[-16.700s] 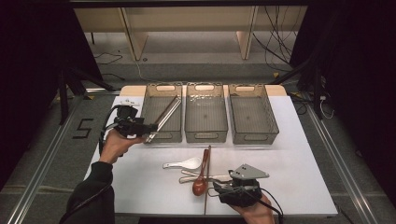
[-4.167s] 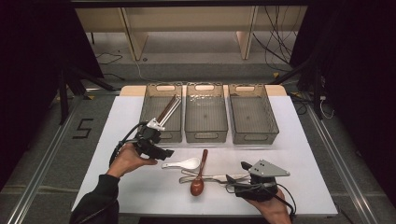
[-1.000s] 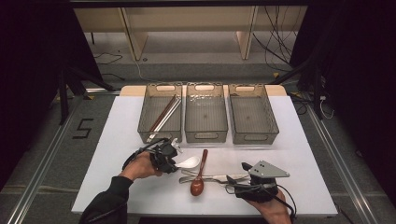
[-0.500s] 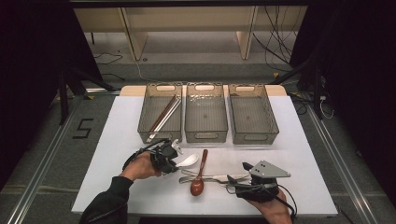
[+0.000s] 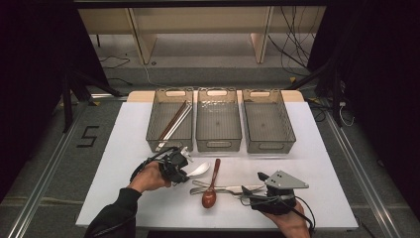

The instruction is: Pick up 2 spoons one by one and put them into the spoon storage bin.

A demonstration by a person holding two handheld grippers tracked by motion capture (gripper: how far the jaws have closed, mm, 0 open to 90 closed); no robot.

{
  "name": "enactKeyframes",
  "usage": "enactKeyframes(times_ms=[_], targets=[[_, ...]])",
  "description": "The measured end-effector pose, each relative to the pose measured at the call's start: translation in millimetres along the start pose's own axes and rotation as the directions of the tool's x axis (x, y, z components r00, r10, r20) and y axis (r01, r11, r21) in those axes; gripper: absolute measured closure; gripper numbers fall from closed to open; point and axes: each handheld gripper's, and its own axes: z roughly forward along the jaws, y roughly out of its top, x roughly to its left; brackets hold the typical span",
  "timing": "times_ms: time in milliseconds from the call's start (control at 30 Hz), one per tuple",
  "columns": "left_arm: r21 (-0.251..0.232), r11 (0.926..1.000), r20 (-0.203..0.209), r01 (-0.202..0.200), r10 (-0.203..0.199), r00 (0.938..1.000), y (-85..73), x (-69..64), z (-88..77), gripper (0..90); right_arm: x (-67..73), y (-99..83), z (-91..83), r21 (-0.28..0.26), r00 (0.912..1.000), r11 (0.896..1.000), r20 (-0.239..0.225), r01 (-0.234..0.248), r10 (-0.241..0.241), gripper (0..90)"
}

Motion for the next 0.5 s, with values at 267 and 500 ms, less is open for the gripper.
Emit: enactKeyframes(times_ms=[267,500], targets=[[-0.024,0.9987,0.018,0.046,-0.045,0.9988,-2.6,4.0,-1.6,77.1,0.0,-0.1,0.2,0.001,1.0000,1.000,0.001,0.001,-0.001,30.8],[-0.064,0.9959,0.048,0.064,-0.061,0.9970,-2.5,5.2,-7.6,77.1,0.0,0.0,0.1,0.001,1.0000,1.000,0.002,0.000,0.000,30.8]])
